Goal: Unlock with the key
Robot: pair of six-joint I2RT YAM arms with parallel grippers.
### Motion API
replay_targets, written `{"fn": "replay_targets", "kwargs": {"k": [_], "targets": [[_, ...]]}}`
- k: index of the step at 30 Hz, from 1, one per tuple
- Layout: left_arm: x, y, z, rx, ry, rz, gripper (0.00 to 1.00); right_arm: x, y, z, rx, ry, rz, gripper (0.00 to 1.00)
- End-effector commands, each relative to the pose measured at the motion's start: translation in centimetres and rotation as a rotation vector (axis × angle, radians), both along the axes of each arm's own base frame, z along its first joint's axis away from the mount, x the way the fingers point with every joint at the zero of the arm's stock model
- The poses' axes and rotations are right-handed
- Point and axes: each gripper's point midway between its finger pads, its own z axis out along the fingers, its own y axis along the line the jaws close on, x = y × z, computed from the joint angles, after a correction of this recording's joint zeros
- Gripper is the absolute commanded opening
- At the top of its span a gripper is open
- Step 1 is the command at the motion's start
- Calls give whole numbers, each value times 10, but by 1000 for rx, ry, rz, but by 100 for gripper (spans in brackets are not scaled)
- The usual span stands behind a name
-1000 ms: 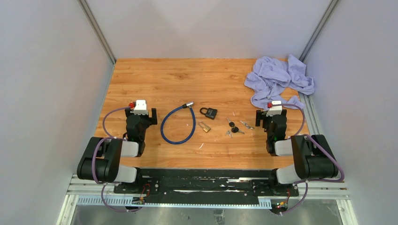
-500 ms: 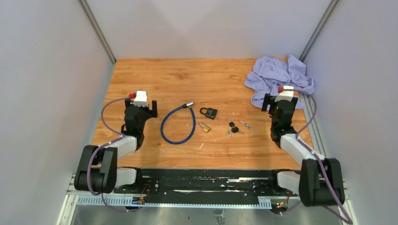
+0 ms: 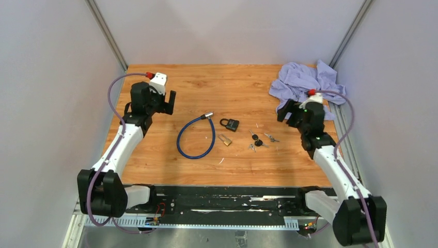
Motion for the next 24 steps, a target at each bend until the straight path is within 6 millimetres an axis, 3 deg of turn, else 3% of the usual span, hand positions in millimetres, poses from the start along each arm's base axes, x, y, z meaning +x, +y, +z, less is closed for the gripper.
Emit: {"fn": "replay_targets", "kwargs": {"k": [1,4,8,14,24], "targets": [[-21,-3,-29,47,238,-55,98,-34,69,-57,-39,284,250,76],[-29,1,-38,99,326,-82,98,-51,92,-82,-64,399,330,62],[-48,-2,-50,121,434,-141,98,-66,112,-106,-101,472,399,53],[-65,-13,-46,94,453,-219,98,-71,129,-128,-101,544,462,49],[-81,-25,-40,66,457,-304,98,-57,126,-155,-176,622,446,49]]}}
